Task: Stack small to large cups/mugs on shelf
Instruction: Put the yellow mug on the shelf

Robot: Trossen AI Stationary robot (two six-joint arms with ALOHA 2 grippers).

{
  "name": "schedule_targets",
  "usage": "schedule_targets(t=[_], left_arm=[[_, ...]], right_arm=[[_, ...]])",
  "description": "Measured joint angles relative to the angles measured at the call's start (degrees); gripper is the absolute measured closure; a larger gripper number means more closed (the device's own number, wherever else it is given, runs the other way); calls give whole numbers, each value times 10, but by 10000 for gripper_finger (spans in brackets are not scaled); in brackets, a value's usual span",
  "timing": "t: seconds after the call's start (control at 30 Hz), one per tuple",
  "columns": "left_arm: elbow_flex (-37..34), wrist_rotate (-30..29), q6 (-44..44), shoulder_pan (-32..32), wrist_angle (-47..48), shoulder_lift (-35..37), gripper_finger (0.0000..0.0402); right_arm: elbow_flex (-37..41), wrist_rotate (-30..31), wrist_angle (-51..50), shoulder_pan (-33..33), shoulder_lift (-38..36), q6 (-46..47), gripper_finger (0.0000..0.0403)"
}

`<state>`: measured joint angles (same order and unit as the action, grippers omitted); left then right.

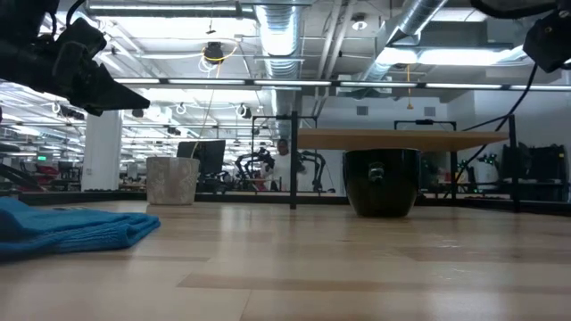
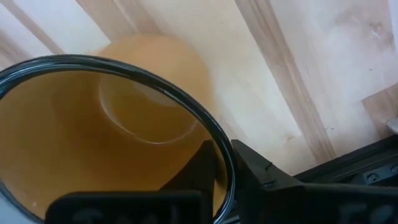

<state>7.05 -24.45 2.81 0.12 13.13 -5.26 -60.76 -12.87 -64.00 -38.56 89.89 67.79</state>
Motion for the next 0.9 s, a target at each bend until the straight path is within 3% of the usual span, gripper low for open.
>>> schedule_targets(t=[0.4,0.9], left_arm=[[0,0,0,0,0,0,401],[0,0,0,0,5,0,401]], right_arm=[[-1,5,-43,46,-58,-22,378],[-1,25,-77,142,-160,-78,378]])
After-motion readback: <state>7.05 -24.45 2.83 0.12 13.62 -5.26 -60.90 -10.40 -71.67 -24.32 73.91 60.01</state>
